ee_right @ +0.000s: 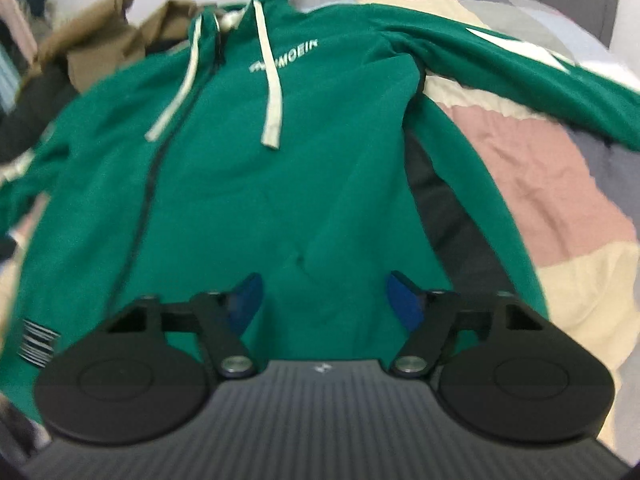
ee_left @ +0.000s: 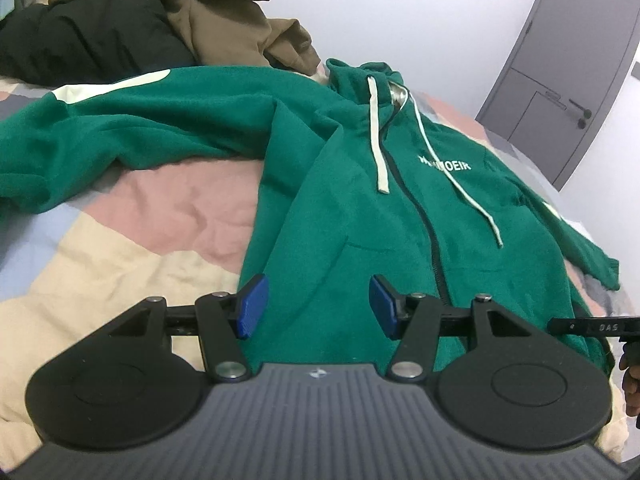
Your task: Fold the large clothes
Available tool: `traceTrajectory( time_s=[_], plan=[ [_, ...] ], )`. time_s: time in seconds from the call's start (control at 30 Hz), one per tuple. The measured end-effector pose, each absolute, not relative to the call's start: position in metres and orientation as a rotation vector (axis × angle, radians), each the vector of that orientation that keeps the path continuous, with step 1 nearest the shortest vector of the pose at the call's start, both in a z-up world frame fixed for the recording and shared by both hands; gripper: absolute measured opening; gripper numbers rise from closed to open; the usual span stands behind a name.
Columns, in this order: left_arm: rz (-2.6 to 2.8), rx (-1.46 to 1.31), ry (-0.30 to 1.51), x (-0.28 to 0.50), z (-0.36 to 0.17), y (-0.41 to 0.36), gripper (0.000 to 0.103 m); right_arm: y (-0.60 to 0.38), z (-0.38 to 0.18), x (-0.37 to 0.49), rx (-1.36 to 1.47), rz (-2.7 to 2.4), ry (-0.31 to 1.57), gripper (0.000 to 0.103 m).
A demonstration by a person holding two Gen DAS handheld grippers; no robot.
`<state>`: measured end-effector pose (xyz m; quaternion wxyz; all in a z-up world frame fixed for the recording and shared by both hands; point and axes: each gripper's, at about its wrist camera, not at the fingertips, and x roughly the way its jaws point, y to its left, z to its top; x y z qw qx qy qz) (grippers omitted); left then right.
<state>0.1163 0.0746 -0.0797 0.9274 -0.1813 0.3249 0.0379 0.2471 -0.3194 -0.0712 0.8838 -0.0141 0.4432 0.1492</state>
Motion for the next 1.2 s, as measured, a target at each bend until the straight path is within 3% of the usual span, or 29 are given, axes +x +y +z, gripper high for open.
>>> traceTrajectory(
  time_s=[0.03,0.1,0.2,0.57,0.87,0.93,1.0,1.07,1.2],
  plan=[
    [0.080,-0.371,0.669,0.118,-0.081,0.075,0.062,-0.318,-0.075,0.249,-0.048,0.322,0.927,0.054],
    [0.080,-0.378,0.665,0.118,-0.080,0.076,0.062,-0.317,-0.077,0.251,-0.063,0.337,0.929,0.030],
    [0.065,-0.388,0.642,0.117,-0.078,0.077,0.062,-0.319,-0.069,0.247,-0.063,0.345,0.886,0.018],
    [-0.096,-0.373,0.581,0.113,-0.068,0.055,0.062,-0.369,-0.041,0.238,0.069,0.128,0.739,0.015],
    [-0.104,-0.346,0.691,0.130,-0.093,0.044,0.062,-0.376,-0.065,0.248,0.105,0.133,0.868,0.020],
    [-0.106,-0.350,0.696,0.130,-0.095,0.043,0.062,-0.374,-0.062,0.247,0.099,0.127,0.859,0.026],
    [-0.111,-0.350,0.684,0.129,-0.093,0.043,0.062,-0.374,-0.057,0.245,0.111,0.124,0.843,0.047],
    [-0.111,-0.340,0.663,0.127,-0.089,0.042,0.062,-0.375,-0.048,0.239,0.134,0.133,0.803,0.059],
    [-0.118,-0.338,0.651,0.127,-0.087,0.038,0.062,-0.371,-0.029,0.226,0.167,0.187,0.693,0.059]
  ],
)
